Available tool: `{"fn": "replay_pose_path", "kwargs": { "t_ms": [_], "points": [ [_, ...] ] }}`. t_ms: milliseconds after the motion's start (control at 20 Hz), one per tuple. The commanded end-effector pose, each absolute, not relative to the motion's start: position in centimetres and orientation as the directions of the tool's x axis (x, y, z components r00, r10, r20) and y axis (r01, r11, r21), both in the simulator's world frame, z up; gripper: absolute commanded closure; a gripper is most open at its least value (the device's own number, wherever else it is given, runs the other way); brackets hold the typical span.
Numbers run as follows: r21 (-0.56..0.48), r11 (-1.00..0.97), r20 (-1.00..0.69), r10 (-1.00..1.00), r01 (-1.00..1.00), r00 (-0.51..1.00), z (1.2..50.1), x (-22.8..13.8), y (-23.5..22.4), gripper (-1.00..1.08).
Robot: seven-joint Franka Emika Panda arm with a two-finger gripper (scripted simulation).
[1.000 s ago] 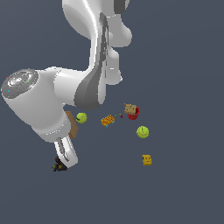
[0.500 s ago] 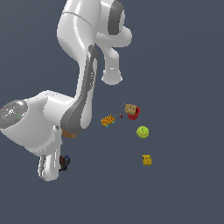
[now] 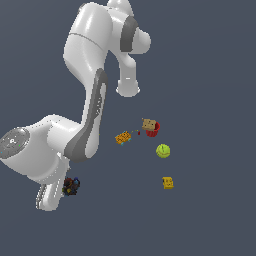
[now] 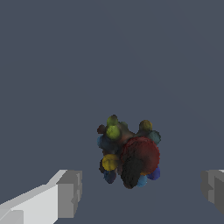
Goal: Pick up a designated object from a clutter of objects.
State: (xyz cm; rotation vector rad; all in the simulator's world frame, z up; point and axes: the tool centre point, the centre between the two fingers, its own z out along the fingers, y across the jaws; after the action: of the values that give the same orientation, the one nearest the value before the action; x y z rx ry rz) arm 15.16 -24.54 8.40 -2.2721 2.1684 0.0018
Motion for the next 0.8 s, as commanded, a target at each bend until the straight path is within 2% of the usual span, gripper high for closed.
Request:
{"fn": "replay_pose_path", "kwargs": {
  "t_ms": [0, 350, 750],
  "points": [
    [0.0, -0.03, 0.0, -1.0, -1.0, 0.03, 8.1, 15.2, -24.8, -0.92],
    [0.001, -0.03, 0.0, -1.0, -1.0, 0.03, 7.4, 15.2, -24.8, -0.92],
    [0.0, -0.026, 0.0, -1.0, -1.0, 0.026, 3.5, 15.1, -24.8, -0.92]
  ]
}}
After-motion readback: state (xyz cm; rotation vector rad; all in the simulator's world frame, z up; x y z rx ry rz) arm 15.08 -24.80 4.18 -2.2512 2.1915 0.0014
